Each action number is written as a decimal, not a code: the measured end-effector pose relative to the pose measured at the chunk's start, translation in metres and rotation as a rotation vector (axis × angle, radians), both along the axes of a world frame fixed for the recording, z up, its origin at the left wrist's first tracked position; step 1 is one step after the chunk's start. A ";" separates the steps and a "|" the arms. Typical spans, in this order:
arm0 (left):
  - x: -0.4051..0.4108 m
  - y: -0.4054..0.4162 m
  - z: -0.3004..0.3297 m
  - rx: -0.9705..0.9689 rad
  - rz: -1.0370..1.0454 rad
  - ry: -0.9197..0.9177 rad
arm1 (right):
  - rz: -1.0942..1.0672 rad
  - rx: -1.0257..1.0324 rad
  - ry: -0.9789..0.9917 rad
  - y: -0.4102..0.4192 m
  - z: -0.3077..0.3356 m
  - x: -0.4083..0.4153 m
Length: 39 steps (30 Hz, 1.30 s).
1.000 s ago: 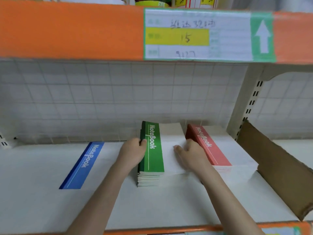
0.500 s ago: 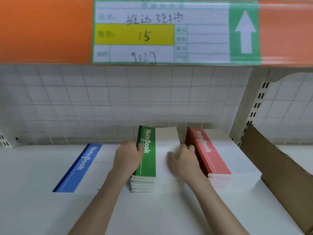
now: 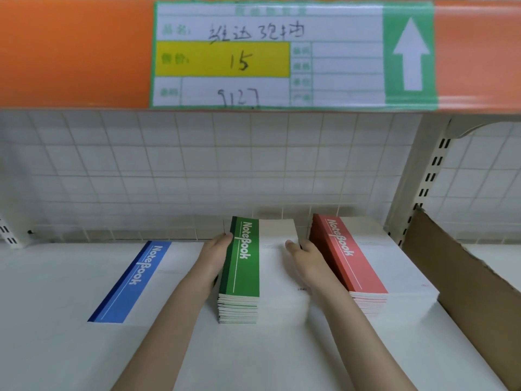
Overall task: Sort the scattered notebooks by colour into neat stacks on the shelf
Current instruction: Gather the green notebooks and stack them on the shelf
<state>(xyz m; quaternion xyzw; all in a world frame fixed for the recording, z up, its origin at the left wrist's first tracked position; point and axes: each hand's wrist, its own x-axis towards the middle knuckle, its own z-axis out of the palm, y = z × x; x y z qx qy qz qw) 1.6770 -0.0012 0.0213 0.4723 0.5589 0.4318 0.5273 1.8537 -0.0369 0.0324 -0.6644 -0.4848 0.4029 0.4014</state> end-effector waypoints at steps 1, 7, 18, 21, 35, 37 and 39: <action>0.001 0.001 -0.001 -0.035 -0.002 -0.059 | -0.002 -0.011 0.040 0.001 0.000 0.000; 0.011 0.002 -0.002 0.027 0.022 -0.026 | 0.061 -0.041 0.069 0.009 -0.002 -0.003; 0.008 0.006 -0.009 0.025 0.019 -0.070 | 0.085 -0.028 -0.012 0.014 -0.003 -0.006; 0.009 0.003 -0.006 0.011 0.029 -0.069 | 0.103 -0.033 -0.020 0.011 -0.002 -0.007; 0.003 -0.014 -0.030 -0.206 0.087 -0.367 | 0.051 -0.053 -0.102 -0.006 -0.008 -0.007; 0.003 -0.014 -0.030 -0.203 0.109 -0.383 | 0.047 -0.064 -0.067 -0.006 -0.007 -0.007; 0.003 -0.015 -0.030 -0.211 0.090 -0.374 | 0.057 -0.072 -0.042 -0.007 -0.007 -0.005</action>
